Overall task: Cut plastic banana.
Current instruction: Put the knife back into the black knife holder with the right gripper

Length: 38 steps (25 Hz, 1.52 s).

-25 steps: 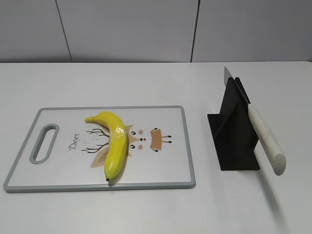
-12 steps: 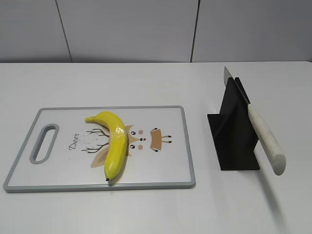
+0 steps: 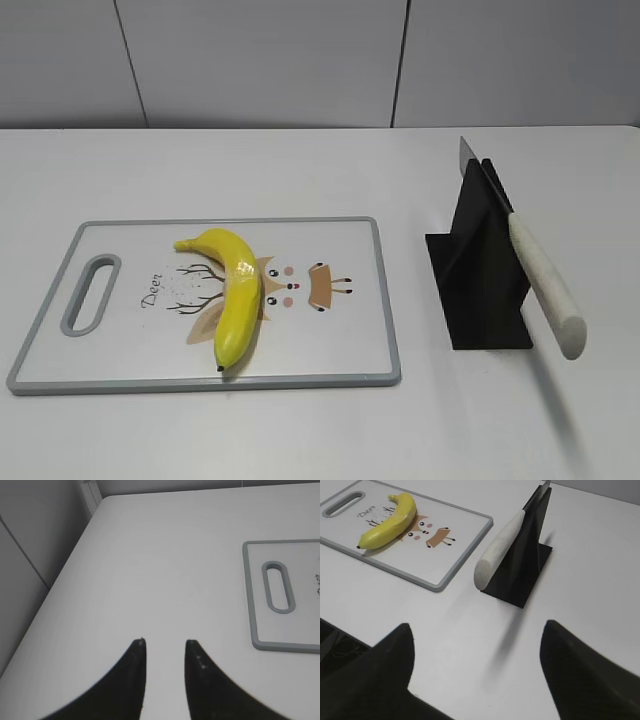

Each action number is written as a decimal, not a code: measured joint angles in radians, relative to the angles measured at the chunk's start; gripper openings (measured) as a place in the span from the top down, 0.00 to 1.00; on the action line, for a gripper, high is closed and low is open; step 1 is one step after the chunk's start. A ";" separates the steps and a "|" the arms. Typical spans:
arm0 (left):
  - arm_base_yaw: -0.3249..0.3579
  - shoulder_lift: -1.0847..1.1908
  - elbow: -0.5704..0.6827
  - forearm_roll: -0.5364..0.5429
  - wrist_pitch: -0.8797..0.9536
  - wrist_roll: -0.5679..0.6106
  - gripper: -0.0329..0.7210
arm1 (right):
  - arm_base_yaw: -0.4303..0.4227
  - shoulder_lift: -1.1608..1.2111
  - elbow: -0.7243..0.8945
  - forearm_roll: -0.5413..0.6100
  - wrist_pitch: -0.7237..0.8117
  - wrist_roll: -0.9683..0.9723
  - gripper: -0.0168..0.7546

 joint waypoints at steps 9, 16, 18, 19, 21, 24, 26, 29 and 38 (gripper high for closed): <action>0.000 0.000 0.000 0.000 0.000 0.000 0.64 | -0.001 0.000 0.001 0.000 -0.002 0.000 0.21; 0.000 0.000 0.000 0.000 0.000 0.000 0.64 | -0.100 0.000 0.001 0.000 -0.002 0.000 0.21; 0.000 0.000 0.000 0.000 0.000 0.000 0.64 | -0.163 0.000 0.001 0.000 -0.002 0.000 0.21; 0.000 0.000 0.000 0.000 0.000 0.000 0.64 | -0.197 0.000 0.001 0.000 -0.002 0.000 0.21; 0.000 0.000 0.000 0.000 0.000 0.000 0.64 | -0.261 0.000 0.001 0.000 -0.002 0.000 0.21; 0.000 0.000 0.000 0.000 0.000 0.000 0.64 | -0.341 0.000 0.001 0.000 -0.002 0.000 0.21; 0.000 0.000 0.000 0.000 0.000 0.000 0.64 | -0.373 0.000 0.001 0.000 -0.002 0.000 0.21; 0.000 0.000 0.000 0.000 0.000 0.000 0.64 | -0.382 0.000 0.001 0.000 -0.002 0.000 0.21; 0.000 0.000 0.000 0.000 0.000 0.000 0.64 | -0.383 0.000 0.001 0.000 -0.002 0.000 0.21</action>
